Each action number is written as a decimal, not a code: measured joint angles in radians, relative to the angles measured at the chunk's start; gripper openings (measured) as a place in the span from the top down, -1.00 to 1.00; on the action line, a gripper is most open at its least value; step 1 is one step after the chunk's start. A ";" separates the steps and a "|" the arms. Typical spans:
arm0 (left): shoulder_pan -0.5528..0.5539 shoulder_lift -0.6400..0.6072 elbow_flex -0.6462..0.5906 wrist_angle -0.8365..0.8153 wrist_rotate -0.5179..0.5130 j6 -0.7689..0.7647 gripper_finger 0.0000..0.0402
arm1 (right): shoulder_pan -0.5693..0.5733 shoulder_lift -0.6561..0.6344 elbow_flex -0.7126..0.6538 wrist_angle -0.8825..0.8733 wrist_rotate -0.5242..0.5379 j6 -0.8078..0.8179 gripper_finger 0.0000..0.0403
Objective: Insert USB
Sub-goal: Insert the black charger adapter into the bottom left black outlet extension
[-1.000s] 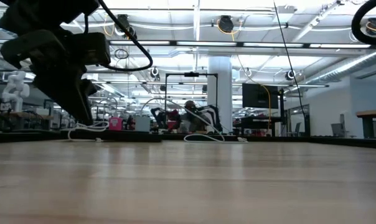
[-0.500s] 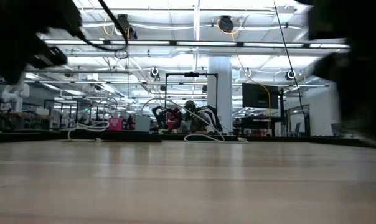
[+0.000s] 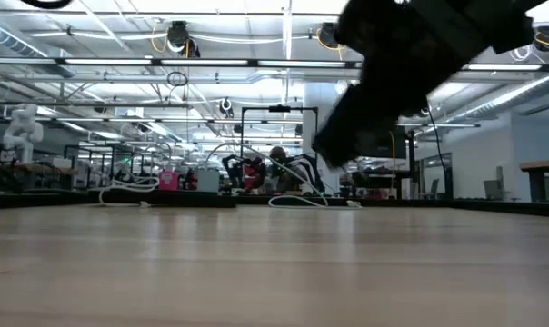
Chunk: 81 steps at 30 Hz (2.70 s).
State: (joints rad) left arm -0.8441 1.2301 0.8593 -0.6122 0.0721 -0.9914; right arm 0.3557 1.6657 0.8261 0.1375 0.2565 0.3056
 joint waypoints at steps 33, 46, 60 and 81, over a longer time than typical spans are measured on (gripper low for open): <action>-0.042 0.466 0.000 0.312 -0.518 -0.027 0.99 | 0.085 0.019 0.052 0.404 0.091 -0.026 0.43; 0.259 0.469 -0.119 0.634 -0.642 0.269 0.99 | 0.085 0.019 0.052 0.352 0.414 0.271 0.43; 0.435 0.472 -0.157 0.792 -0.785 0.325 0.99 | 0.068 0.399 0.374 0.317 0.810 0.419 0.43; 0.144 -0.026 -0.153 0.075 -0.473 0.089 0.99 | 0.101 0.407 0.547 -0.041 0.877 0.458 0.43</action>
State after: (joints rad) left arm -0.7000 1.2041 0.7062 -0.5375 -0.4013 -0.9029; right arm 0.4567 2.0727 1.3735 0.0964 1.1335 0.7635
